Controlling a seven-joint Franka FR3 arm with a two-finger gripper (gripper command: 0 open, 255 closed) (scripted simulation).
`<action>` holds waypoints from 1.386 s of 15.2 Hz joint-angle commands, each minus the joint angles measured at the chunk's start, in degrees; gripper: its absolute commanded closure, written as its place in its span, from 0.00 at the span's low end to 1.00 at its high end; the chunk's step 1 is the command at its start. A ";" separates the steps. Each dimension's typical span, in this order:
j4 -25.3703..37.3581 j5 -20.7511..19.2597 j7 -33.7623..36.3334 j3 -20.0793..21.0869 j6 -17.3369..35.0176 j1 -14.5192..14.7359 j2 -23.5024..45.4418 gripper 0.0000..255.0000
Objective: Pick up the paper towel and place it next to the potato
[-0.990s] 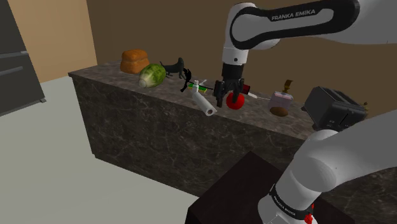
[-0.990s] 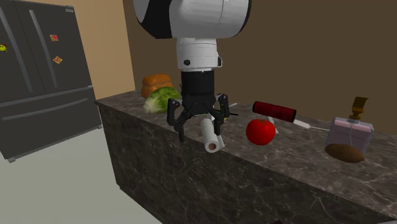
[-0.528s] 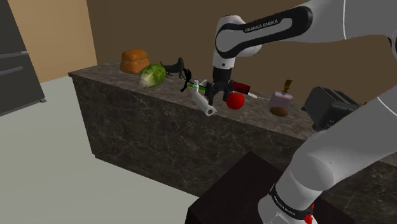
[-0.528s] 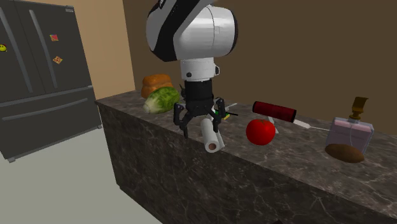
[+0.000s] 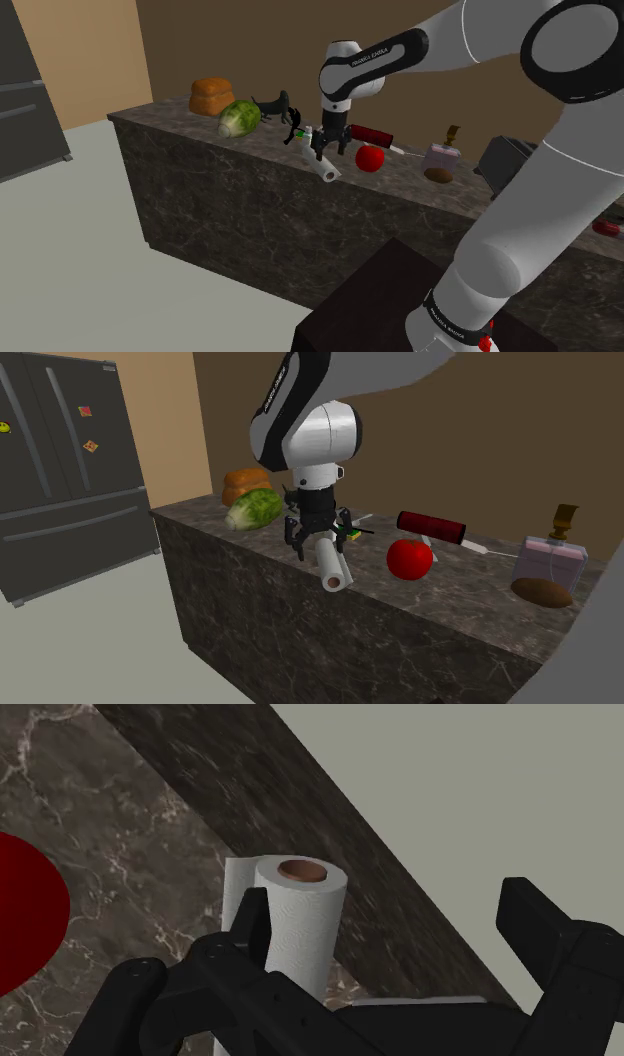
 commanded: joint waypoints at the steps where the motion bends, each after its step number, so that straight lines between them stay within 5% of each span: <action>1: 2.85 -0.76 -0.03 -0.48 1.65 -0.52 3.87 0.00; 10: 18.94 -2.66 -0.40 -2.39 4.45 -2.31 20.15 0.00; 21: 16.55 -2.83 -0.30 -2.59 9.47 -2.66 22.75 0.00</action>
